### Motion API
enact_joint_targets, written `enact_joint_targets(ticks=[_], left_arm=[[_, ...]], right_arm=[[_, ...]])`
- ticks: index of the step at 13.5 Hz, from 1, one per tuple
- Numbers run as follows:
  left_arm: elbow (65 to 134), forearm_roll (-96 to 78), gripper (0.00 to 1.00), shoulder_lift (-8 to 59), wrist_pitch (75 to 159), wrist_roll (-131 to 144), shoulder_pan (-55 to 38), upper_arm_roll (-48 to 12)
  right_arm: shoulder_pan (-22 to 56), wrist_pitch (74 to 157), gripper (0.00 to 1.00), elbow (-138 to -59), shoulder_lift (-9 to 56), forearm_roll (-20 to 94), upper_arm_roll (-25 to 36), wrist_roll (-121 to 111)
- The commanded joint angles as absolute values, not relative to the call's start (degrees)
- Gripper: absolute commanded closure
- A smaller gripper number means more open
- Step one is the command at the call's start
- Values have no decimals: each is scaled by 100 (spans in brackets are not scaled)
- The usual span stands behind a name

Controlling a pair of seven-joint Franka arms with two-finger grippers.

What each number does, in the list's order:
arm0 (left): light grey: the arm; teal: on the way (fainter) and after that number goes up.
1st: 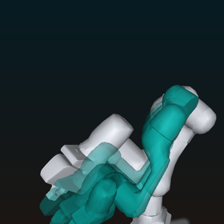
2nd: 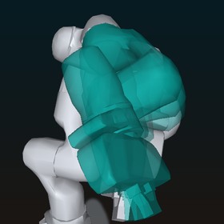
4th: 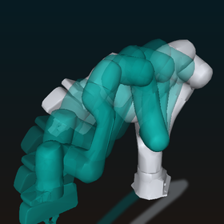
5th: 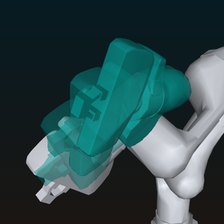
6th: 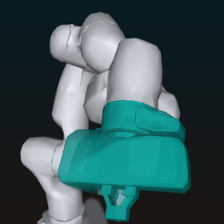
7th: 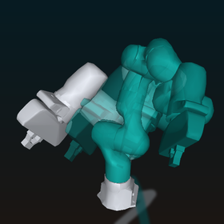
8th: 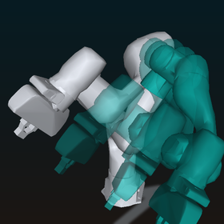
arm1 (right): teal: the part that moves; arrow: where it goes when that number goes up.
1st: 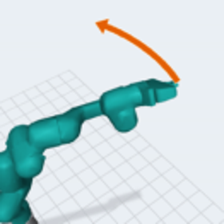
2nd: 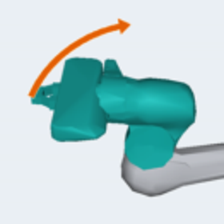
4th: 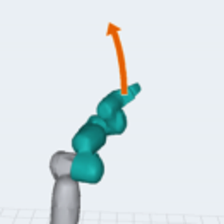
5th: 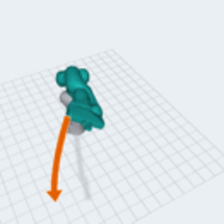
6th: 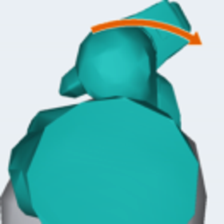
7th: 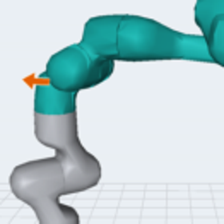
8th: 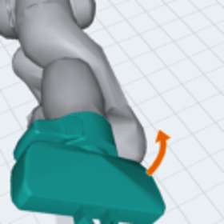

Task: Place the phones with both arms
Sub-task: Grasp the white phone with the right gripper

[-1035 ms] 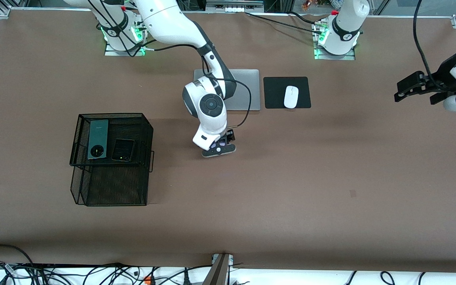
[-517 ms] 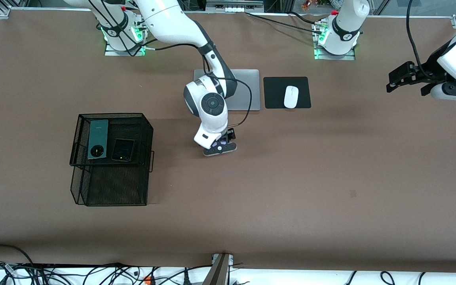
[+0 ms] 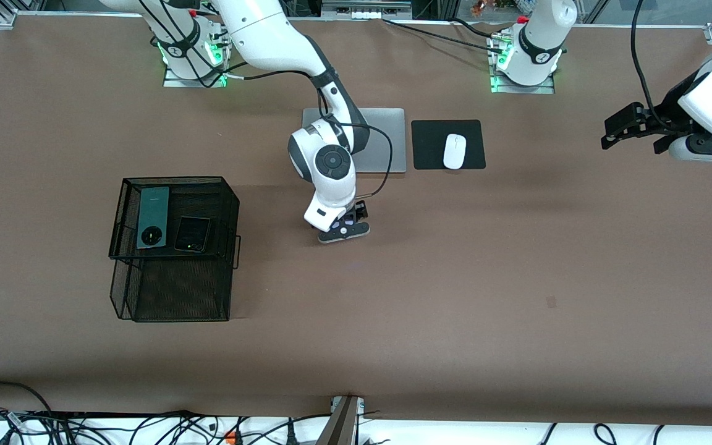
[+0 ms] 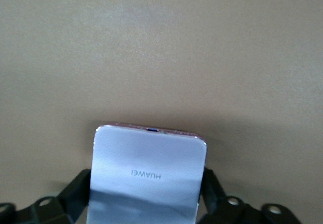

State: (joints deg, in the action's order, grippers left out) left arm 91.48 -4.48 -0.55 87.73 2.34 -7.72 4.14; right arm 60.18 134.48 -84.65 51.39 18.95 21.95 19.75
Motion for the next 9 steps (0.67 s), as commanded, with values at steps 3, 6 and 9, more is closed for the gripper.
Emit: enact_joint_targets(ticks=[3, 6, 9], left_arm=[[9105, -387, 0, -88, 8780, 211, -747, 413], [9105, -387, 0, -88, 8763, 211, -747, 422], [9105, -387, 0, -88, 8719, 211, -747, 422]], right_arm=[[6021, 13483, 100, -8508, 5063, 1942, 2224, 1960], [6012, 13221, 100, -8482, 4712, 1960, 2599, 1951], [5898, 12107, 100, -8123, 4343, 1969, 3381, 1864]])
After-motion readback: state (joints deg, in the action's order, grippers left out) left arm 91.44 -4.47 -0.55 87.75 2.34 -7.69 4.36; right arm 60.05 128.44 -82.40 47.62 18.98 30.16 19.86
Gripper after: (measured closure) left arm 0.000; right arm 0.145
